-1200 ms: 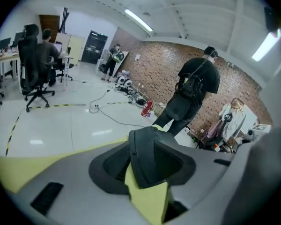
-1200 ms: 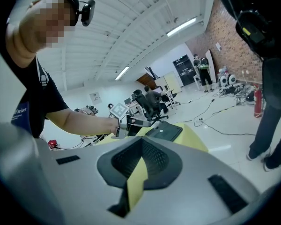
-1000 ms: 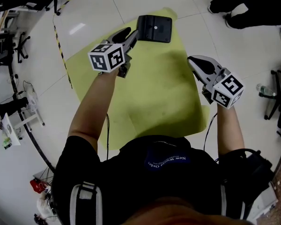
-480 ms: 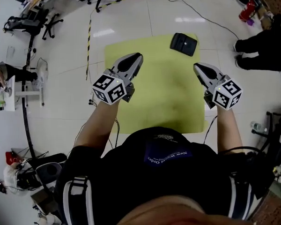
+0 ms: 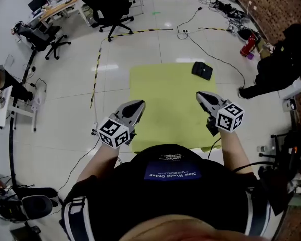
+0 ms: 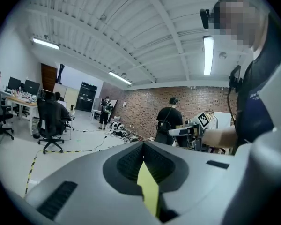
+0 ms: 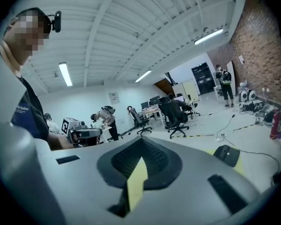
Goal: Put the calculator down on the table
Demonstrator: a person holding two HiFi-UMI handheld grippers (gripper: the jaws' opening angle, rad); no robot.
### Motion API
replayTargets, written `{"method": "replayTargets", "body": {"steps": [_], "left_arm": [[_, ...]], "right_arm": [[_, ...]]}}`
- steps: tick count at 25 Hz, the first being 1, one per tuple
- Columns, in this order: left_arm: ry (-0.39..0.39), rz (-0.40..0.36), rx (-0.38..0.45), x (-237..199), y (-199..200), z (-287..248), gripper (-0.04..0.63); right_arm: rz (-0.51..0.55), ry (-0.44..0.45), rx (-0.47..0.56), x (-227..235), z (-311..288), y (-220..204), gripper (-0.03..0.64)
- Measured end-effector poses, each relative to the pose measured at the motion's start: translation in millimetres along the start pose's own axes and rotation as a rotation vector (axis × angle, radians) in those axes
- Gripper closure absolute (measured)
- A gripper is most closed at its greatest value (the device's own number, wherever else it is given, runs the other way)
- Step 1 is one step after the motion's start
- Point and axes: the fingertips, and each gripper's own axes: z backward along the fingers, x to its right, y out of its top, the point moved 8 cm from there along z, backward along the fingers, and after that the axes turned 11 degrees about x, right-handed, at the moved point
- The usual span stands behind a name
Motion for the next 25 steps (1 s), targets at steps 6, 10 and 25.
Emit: {"method": "replayTargets", "body": {"steps": [6, 10, 25], "left_arm": [[0.044, 0.012, 0.033, 12, -4, 40, 0.588], [0.060, 0.020, 0.069, 26, -1, 42, 0.588], [0.115, 0.015, 0.078, 25, 2, 38, 0.588]], "right_arm": [[-0.053, 0.031, 0.000, -34, 2, -5, 0.630], [-0.010, 0.042, -0.042, -32, 13, -5, 0.630], [0.075, 0.124, -0.065, -30, 5, 15, 0.630]]}}
